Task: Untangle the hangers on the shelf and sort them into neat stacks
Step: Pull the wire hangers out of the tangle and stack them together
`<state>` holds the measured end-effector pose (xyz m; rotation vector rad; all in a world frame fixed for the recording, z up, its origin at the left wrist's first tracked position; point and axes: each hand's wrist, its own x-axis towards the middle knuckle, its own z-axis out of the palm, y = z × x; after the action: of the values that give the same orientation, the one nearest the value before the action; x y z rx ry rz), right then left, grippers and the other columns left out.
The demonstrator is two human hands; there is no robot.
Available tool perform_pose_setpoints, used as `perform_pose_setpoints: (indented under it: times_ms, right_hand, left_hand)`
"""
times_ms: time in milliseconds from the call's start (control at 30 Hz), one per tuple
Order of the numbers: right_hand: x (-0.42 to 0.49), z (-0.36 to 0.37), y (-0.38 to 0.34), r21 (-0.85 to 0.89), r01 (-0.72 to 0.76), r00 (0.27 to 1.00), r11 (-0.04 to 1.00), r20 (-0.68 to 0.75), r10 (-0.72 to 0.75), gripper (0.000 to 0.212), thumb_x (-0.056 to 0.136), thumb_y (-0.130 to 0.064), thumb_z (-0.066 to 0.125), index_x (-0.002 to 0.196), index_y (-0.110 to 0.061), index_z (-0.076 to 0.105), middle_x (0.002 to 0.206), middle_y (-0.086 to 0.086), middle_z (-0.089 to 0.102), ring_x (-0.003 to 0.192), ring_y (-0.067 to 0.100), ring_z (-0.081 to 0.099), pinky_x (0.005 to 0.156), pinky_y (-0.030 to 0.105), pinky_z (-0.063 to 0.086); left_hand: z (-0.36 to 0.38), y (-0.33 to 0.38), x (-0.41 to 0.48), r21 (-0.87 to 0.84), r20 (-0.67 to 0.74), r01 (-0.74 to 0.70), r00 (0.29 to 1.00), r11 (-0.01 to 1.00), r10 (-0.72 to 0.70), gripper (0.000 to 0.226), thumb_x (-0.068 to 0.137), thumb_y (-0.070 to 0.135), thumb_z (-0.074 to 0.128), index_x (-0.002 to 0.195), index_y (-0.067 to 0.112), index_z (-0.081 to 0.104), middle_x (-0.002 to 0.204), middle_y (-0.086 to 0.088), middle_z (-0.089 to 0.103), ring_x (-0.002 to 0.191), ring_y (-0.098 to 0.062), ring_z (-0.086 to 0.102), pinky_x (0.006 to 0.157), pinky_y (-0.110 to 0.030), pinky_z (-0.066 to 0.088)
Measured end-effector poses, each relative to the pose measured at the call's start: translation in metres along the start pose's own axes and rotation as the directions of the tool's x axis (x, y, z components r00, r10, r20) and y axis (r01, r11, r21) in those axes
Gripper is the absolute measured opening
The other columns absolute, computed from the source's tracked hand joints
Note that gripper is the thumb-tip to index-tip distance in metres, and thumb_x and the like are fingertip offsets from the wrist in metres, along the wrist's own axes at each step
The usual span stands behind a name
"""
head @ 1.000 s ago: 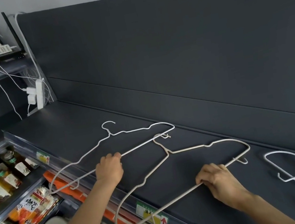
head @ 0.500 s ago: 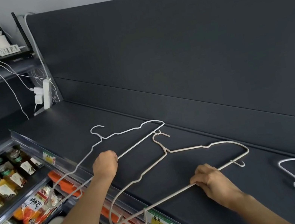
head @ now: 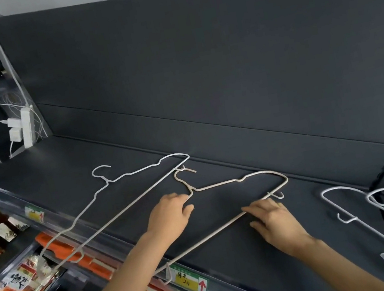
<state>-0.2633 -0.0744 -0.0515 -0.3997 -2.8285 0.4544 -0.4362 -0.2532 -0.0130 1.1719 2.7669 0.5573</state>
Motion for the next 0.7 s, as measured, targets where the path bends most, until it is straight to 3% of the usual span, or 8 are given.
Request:
perform_pose_setpoints:
  times_ms: [133,267,467,700]
  right_hand:
    - [-0.036,-0.024,0.021,-0.081,-0.106,0.994,0.991,-0.001,0.107,0.041,0.088,-0.025,0.055,0.128,-0.019,0.051,0.124,0.0,0.056,0.116,0.024,0.05,0.097,0.034,0.036]
    - [-0.079,-0.048,0.05,-0.161,-0.206,0.978,0.965,-0.057,0.199,0.043,0.079,-0.034,0.054,0.118,-0.016,0.059,0.109,0.003,0.064,0.101,0.028,0.061,0.084,0.04,0.049]
    - [-0.152,-0.095,0.091,-0.173,-0.354,0.935,0.919,-0.071,0.347,0.048,0.09,-0.038,0.047,0.134,-0.02,0.042,0.128,-0.001,0.051,0.12,0.022,0.044,0.101,0.032,0.034]
    - [-0.242,-0.143,0.142,-0.123,-0.432,0.902,0.894,-0.092,0.423,0.047,0.088,-0.035,0.052,0.13,-0.015,0.048,0.127,0.004,0.053,0.119,0.026,0.046,0.102,0.035,0.036]
  left_hand:
    - [0.014,0.054,-0.014,-0.004,0.091,-0.118,0.989,0.993,0.118,0.04,0.096,0.031,0.043,0.132,0.016,0.047,0.132,-0.003,0.052,0.125,-0.02,0.044,0.098,-0.033,0.039]
    - [0.032,0.107,-0.019,-0.022,0.132,-0.219,0.966,0.975,0.22,0.037,0.095,0.031,0.042,0.128,0.016,0.05,0.128,-0.003,0.054,0.122,-0.02,0.044,0.097,-0.034,0.04]
    - [0.065,0.191,-0.029,-0.046,0.182,-0.332,0.925,0.942,0.335,0.04,0.095,0.033,0.042,0.132,0.018,0.046,0.133,0.0,0.051,0.126,-0.018,0.042,0.101,-0.034,0.039]
    - [0.098,0.292,-0.065,-0.029,0.197,-0.389,0.901,0.921,0.386,0.038,0.096,0.03,0.041,0.131,0.016,0.047,0.132,-0.002,0.051,0.127,-0.019,0.041,0.096,-0.032,0.039]
